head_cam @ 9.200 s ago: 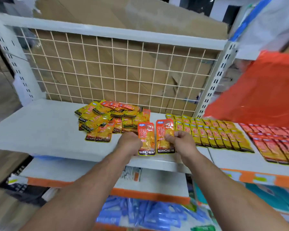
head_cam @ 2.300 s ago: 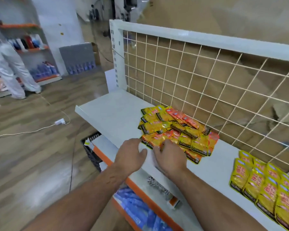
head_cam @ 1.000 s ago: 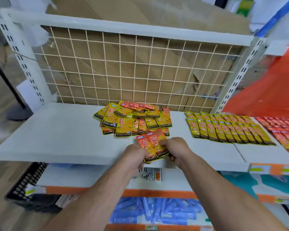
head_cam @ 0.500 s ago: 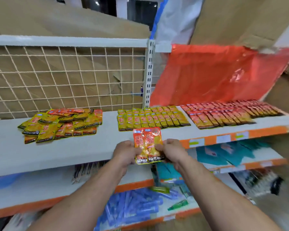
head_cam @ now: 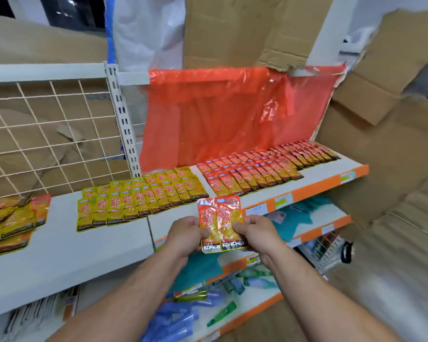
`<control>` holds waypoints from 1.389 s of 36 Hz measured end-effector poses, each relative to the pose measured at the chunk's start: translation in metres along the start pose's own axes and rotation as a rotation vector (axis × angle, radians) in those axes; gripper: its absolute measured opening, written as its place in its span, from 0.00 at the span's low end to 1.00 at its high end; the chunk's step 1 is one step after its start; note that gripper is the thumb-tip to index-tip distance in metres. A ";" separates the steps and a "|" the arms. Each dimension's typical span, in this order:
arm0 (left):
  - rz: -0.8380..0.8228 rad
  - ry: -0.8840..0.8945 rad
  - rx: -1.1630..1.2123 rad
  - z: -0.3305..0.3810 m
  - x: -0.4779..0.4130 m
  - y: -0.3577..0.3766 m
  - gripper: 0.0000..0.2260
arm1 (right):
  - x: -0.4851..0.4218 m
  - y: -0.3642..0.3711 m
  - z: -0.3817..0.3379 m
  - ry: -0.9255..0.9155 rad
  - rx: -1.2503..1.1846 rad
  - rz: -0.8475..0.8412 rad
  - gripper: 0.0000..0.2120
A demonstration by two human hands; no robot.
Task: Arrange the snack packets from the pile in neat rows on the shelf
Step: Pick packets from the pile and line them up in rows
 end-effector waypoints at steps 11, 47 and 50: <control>-0.192 0.021 0.008 0.064 -0.102 0.131 0.19 | -0.098 -0.118 -0.008 0.024 -0.016 0.181 0.15; 0.410 0.070 -0.417 0.157 -0.255 0.387 0.07 | -0.371 -0.354 0.003 -0.030 0.179 -0.085 0.16; 0.430 0.051 -0.470 0.156 -0.257 0.391 0.07 | -0.376 -0.351 0.004 -0.056 0.201 -0.145 0.13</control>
Point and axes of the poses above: each hand's wrist, its own x-axis away from the middle knuckle, its own y-axis out of the palm, z = x × y, the point moved 5 cm from there along -x, towards the middle knuckle, and after that the axes turned 3 degrees about -y, right-handed, at the moved point
